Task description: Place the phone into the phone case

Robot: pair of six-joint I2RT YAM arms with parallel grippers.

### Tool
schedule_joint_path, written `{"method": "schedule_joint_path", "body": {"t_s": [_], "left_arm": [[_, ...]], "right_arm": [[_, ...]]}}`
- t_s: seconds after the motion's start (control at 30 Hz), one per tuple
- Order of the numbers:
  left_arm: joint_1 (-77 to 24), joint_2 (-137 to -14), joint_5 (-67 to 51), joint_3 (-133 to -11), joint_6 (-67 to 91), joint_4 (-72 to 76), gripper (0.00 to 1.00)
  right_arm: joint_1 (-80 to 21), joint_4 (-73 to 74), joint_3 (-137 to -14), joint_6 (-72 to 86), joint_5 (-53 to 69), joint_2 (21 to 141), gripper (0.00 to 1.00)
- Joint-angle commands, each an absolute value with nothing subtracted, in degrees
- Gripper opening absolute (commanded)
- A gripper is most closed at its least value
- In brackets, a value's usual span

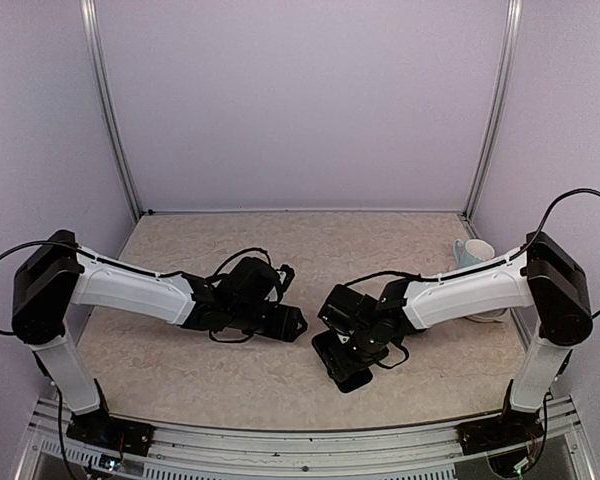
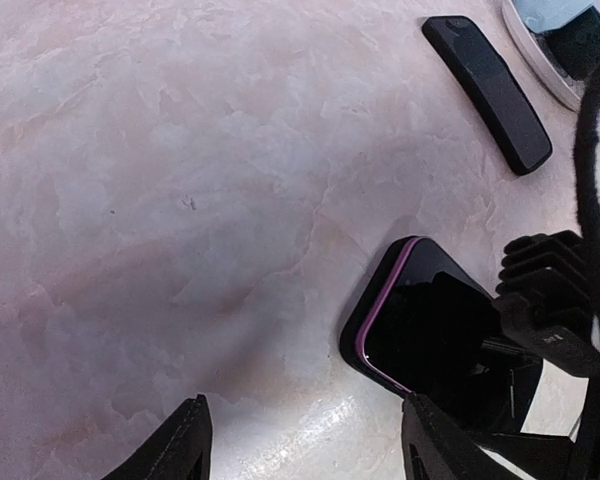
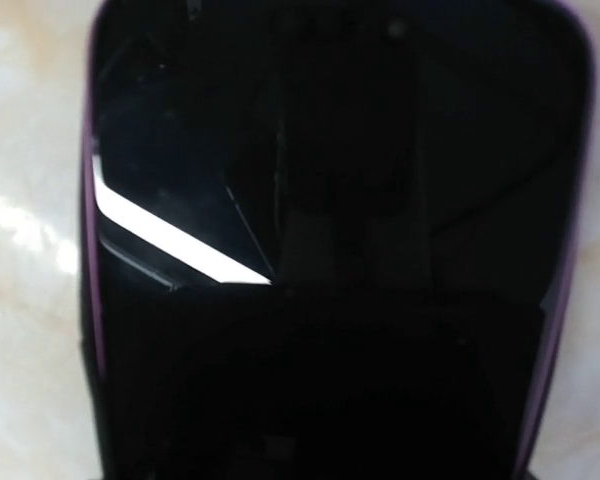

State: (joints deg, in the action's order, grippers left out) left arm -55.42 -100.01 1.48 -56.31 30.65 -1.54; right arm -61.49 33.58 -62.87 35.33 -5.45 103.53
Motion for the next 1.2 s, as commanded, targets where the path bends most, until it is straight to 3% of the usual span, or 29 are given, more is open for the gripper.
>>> {"method": "schedule_joint_path", "body": {"t_s": [0.0, 0.37, 0.73, 0.9, 1.17], "left_arm": [[-55.10, -102.98, 0.27, -58.62, 31.79, -0.53, 0.68], [-52.57, -109.22, -12.04, -56.86, 42.02, 17.83, 0.84], [-51.72, -116.86, -23.45, -54.61, 54.81, 35.44, 0.78], [-52.67, -117.91, -24.31, -55.76, 54.45, 37.61, 0.64], [-52.68, -119.03, -26.67, -54.71, 56.00, 43.99, 0.26]], "right_arm": [[-61.71, 28.47, -57.11, 32.41, -7.08, 102.73, 0.52], [-61.61, 18.37, -50.75, 29.78, -12.69, 94.89, 0.40], [-60.34, 9.83, -46.23, 29.90, -13.19, 90.33, 0.38], [-60.03, 9.14, -46.30, 29.64, -13.40, 90.51, 0.38], [-59.41, 6.25, -44.67, 29.22, -11.84, 89.10, 0.37]]}}
